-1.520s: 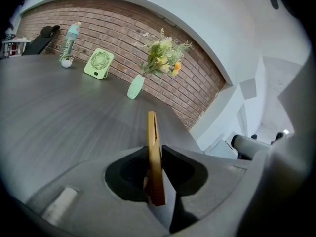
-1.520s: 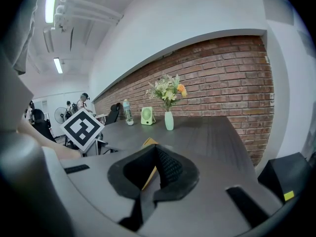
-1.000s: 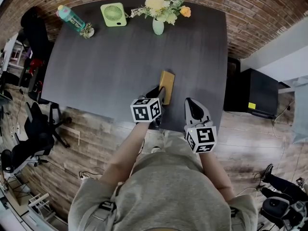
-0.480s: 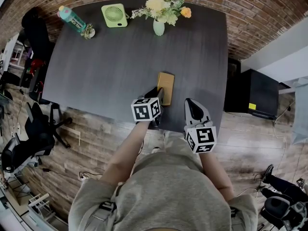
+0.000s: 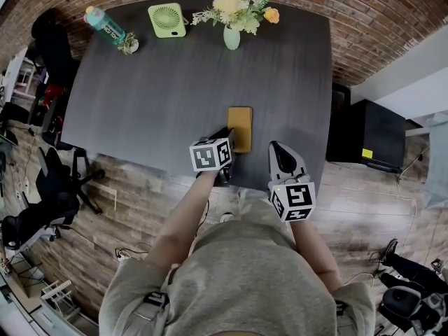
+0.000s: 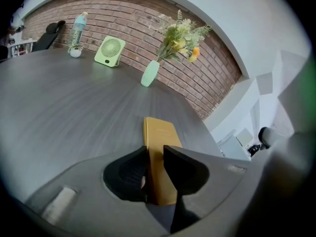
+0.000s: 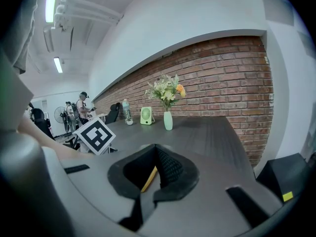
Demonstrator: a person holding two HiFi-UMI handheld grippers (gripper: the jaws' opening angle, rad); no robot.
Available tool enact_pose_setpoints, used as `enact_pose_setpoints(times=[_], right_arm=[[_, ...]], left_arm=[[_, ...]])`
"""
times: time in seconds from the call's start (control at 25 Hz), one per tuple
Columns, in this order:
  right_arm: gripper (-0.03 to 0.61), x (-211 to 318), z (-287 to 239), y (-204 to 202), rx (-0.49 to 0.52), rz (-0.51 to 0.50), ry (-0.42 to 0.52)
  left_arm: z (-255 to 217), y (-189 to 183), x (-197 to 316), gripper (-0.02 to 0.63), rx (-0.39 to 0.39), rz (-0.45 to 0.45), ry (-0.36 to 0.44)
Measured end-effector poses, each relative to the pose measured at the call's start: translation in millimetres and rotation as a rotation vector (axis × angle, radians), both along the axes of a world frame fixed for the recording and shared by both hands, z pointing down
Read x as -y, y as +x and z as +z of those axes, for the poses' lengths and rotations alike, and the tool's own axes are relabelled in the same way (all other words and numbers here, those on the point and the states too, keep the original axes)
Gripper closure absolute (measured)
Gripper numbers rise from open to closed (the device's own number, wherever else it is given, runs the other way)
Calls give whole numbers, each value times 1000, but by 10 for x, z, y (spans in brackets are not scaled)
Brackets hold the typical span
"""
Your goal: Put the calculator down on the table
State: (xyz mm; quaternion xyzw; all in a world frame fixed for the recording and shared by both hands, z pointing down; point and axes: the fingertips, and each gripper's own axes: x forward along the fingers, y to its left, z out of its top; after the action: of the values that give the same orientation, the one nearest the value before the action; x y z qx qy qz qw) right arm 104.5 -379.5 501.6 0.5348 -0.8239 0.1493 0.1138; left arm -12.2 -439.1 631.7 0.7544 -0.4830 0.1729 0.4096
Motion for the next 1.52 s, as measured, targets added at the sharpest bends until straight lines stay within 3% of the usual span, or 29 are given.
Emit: enact_pose_setpoints(times=[0.24,0.36,0.68,1.52], right_arm=[[577,-50,-14,8,-3,5,4],[577,-82,-21,20,-5,9,8],[577,-340,-14,-108,0,8,14],[577,-1471,-170,-403,17,34,64]], left_arm=[[-24,-23,-13,507,9,-12,8],[-101,-49,-41,548,17,-26,38],[-404,-61,-282,563,-36,-15,113],[-931,-348,-1567,589,-28,68,271]])
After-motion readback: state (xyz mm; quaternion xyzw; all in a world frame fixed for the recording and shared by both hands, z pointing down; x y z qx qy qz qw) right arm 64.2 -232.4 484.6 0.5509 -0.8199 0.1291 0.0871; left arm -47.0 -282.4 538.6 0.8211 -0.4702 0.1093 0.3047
